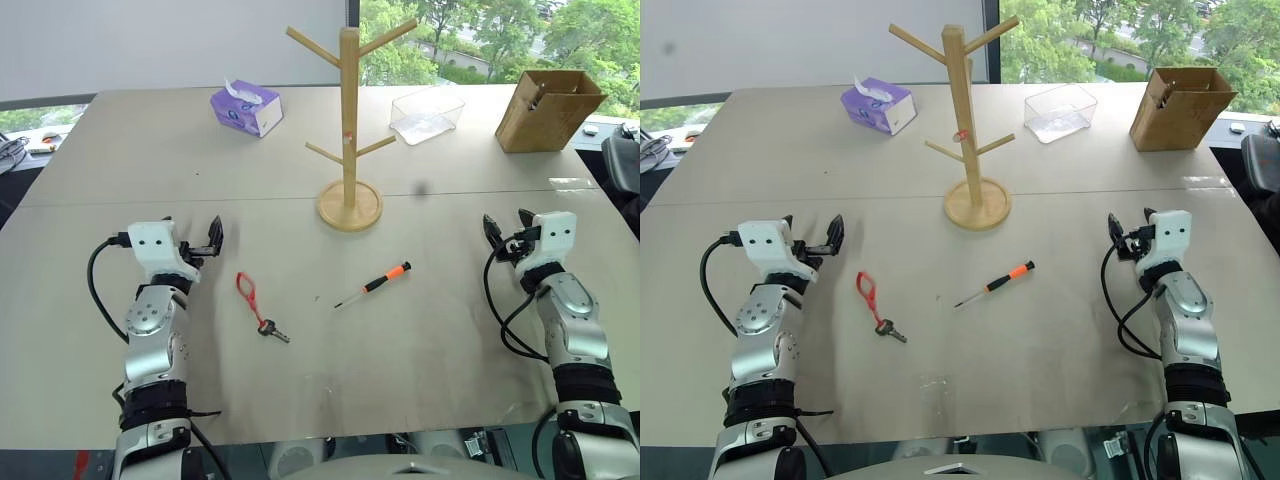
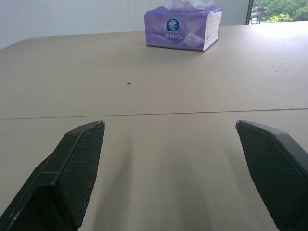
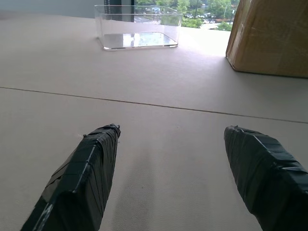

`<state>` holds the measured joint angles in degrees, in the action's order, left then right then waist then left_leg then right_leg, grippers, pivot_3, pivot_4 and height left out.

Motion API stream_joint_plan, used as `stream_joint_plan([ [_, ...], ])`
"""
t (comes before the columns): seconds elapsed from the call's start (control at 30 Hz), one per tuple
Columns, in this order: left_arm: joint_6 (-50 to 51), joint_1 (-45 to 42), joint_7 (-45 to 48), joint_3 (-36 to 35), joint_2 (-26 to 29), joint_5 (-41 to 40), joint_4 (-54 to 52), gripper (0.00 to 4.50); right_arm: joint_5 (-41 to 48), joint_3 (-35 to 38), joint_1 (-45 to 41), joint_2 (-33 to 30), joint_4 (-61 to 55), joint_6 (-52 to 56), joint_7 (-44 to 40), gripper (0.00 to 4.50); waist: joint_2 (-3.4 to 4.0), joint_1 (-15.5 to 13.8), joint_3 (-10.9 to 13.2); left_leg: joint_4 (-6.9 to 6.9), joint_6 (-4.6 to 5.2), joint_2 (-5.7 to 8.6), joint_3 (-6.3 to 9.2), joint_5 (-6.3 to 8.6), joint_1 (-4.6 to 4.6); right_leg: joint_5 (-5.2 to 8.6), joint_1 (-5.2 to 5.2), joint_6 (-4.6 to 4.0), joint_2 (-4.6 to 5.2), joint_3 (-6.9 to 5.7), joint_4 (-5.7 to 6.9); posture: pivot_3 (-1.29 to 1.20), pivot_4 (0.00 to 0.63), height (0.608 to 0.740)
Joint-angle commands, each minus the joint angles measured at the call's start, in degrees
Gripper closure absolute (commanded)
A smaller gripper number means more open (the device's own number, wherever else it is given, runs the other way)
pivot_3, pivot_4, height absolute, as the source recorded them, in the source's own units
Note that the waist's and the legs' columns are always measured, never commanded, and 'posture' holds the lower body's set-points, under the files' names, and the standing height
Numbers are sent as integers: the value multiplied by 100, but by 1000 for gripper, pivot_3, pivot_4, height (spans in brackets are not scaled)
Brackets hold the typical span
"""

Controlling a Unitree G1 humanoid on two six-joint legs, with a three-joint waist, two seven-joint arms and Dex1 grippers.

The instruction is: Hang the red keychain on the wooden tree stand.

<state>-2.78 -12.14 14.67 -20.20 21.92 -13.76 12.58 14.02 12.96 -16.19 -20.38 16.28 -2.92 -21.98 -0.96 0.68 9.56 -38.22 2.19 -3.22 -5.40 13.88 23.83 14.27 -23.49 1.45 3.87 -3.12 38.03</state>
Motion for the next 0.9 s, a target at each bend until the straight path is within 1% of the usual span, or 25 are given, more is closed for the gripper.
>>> stream_joint_plan([
  [0.03,-27,-40,-10,-121,91,-83,-237,0,49,143,-76,-62,-112,-168,6,785,0,0,0,0,0,0,0,0,0,0,0,0,0,0,0,0,150,740],
  [0.7,-45,-48,217,-51,48,-275,-360,0,57,146,17,-55,-181,-147,11,785,0,0,0,0,-1,0,0,-1,0,0,0,0,0,0,0,0,150,740],
  [0.8,-29,-60,370,-30,13,-415,-406,0,82,151,-4,-55,-160,-142,-16,785,0,0,0,0,-1,0,0,-1,0,0,0,0,0,0,0,0,150,740],
  [0.87,-110,21,730,94,42,-532,-600,0,198,146,-49,-79,-190,-43,-159,785,0,0,0,0,-1,0,0,-1,0,0,0,0,0,0,0,0,150,740],
  [0.9,-54,70,968,143,52,-692,-745,0,278,81,-75,-155,-238,35,-394,785,0,-1,0,0,-1,0,-1,-1,0,0,0,0,0,0,0,0,150,740],
])
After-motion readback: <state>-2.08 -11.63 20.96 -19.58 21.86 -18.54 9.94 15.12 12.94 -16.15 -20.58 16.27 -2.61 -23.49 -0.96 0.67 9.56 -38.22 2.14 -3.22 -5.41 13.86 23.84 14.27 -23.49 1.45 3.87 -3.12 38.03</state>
